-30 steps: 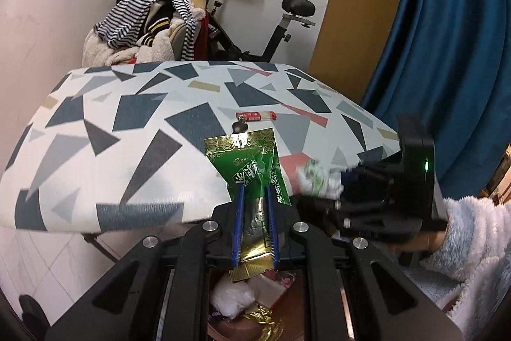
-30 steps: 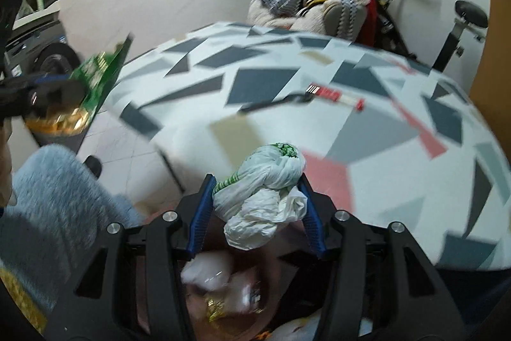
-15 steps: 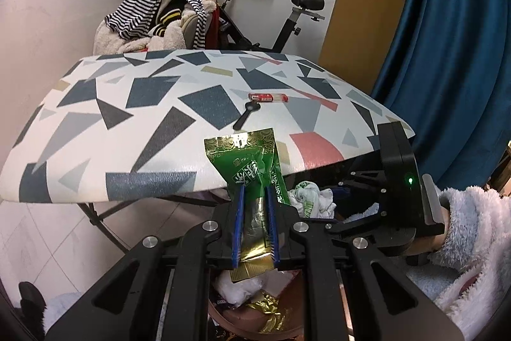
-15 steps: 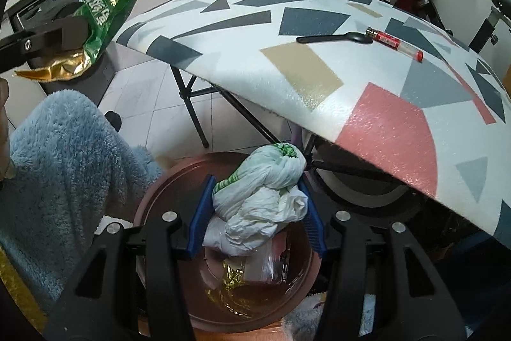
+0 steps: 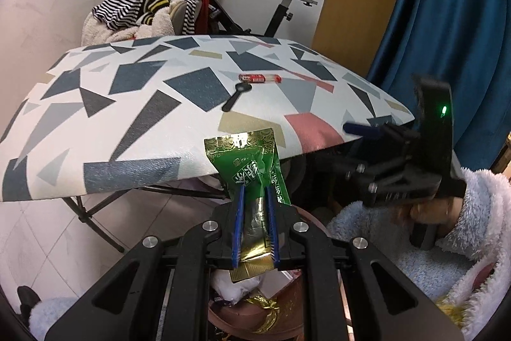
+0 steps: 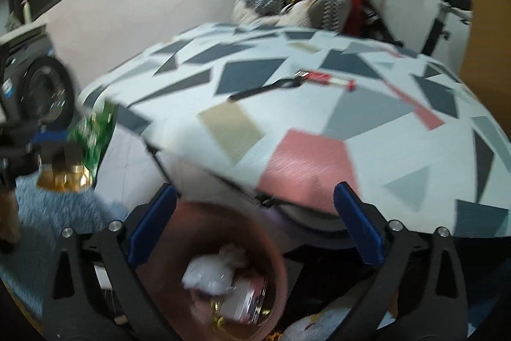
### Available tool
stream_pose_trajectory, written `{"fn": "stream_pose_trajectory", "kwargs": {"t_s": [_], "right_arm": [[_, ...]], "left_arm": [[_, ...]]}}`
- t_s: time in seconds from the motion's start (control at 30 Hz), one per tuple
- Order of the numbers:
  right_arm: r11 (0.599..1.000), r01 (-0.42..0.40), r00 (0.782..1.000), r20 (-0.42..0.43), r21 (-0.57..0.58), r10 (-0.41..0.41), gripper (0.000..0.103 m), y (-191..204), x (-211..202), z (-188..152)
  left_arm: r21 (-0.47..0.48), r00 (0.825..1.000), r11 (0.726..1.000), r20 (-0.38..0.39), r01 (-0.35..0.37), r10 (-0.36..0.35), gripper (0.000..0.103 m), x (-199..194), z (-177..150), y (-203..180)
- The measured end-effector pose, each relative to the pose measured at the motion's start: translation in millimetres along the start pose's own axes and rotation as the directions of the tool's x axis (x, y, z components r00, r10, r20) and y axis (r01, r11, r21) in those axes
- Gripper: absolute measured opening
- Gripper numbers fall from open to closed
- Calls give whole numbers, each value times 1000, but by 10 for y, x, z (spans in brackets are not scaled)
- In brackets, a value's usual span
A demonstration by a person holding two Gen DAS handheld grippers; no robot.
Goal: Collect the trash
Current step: 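Lower the green-gold wrapper into the bin and open the left gripper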
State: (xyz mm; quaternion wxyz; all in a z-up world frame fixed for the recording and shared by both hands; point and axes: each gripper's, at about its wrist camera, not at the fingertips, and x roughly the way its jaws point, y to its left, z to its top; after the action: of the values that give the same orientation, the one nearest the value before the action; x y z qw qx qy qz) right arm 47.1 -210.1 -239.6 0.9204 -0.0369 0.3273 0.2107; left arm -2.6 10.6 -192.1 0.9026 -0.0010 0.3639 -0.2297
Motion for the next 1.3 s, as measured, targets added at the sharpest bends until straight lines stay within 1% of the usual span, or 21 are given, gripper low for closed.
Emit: {"fn": "stream_pose_trajectory", "kwargs": {"t_s": [0.1, 0.2, 0.27, 0.5, 0.67, 0.7, 0.73, 0.77, 0.87, 0.9, 0.93, 0.97, 1.03, 1.1, 1.3], "right_arm": [[1000, 25, 1000, 3, 11, -25, 97, -49, 12, 28], [998, 66, 998, 14, 7, -66, 97, -72, 38, 51], [996, 84, 996, 18, 12, -85, 97, -122, 51, 85], [996, 84, 996, 36, 42, -86, 97, -208, -11, 54], [995, 84, 996, 36, 47, -86, 97, -234, -21, 44], [995, 85, 996, 37, 49, -87, 97, -219, -23, 48], [995, 85, 995, 38, 51, -87, 97, -217, -25, 48], [995, 85, 995, 42, 55, -87, 97, -219, -32, 49], [994, 86, 995, 51, 63, -89, 97, -221, -37, 49], [994, 88, 994, 53, 65, -92, 97, -221, -36, 48], [994, 89, 994, 56, 68, -92, 97, -224, -35, 48], [994, 89, 994, 57, 69, -93, 97, -223, -34, 46], [994, 90, 994, 58, 70, -94, 97, -223, -30, 47], [994, 87, 994, 57, 68, -91, 97, -222, -29, 47], [994, 87, 994, 58, 60, -90, 97, -205, -15, 51]], "left_arm": [[15, 1000, 1000, -28, 7, -7, 14, 129, -76, 9], [17, 996, 1000, -92, -5, 6, 14, 291, -168, 25], [17, 993, 1000, -115, -14, 16, 14, 345, -206, 36], [7, 992, 1000, -125, 0, 1, 14, 398, -214, 15], [27, 991, 1000, -134, 3, 0, 15, 442, -210, -44], [28, 991, 1000, -133, 3, 1, 17, 443, -209, -51], [29, 991, 1000, -131, 3, 1, 23, 444, -209, -54], [29, 992, 1000, -128, -3, 6, 39, 441, -209, -55], [7, 996, 1000, -85, -14, 15, 66, 394, -200, -24], [1, 997, 1000, -76, -18, 18, 73, 381, -195, -10], [-12, 998, 1000, -61, -15, 14, 83, 362, -192, 11], [-20, 998, 1000, -54, -12, 11, 88, 348, -185, 20], [-29, 998, 999, -47, -30, 29, 97, 330, -174, 37], [-35, 998, 998, -46, -51, 50, 97, 320, -168, 52], [-64, 996, 994, -31, -85, 83, 97, 291, -156, 123]]}}
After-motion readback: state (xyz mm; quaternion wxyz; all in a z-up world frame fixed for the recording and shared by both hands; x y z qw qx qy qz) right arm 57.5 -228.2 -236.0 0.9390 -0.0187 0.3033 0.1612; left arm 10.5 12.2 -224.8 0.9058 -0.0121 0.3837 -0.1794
